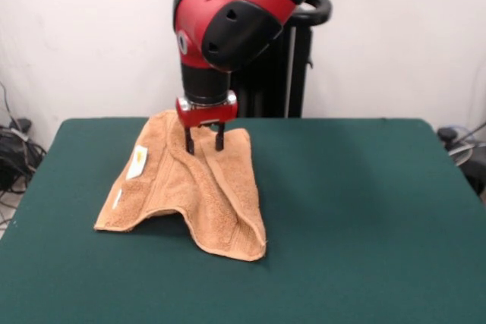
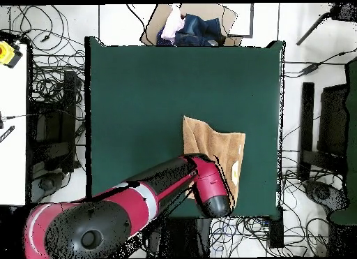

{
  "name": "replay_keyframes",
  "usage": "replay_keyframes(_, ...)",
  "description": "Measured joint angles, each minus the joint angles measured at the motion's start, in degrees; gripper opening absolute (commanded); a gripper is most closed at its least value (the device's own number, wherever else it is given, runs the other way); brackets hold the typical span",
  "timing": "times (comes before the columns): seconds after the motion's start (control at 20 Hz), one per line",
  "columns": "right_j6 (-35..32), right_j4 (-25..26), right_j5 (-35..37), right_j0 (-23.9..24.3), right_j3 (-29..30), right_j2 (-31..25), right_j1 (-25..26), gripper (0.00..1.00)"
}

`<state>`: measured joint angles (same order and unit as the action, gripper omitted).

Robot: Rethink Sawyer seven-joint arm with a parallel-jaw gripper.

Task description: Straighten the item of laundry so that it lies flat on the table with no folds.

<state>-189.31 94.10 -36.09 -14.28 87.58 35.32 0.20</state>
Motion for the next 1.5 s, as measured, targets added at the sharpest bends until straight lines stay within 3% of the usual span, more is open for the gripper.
replay_keyframes(0.75, 0.0, 0.0, 0.0, 0.0, 0.0, 0.0, 0.0, 1.0)
replay_keyframes(0.8, 0.0, -0.02, -0.06, -0.01, 0.01, -0.06, 0.01, 0.0)
replay_keyframes(1.5, 0.0, 0.01, -0.01, -0.15, 0.02, -0.17, 0.04, 0.0)
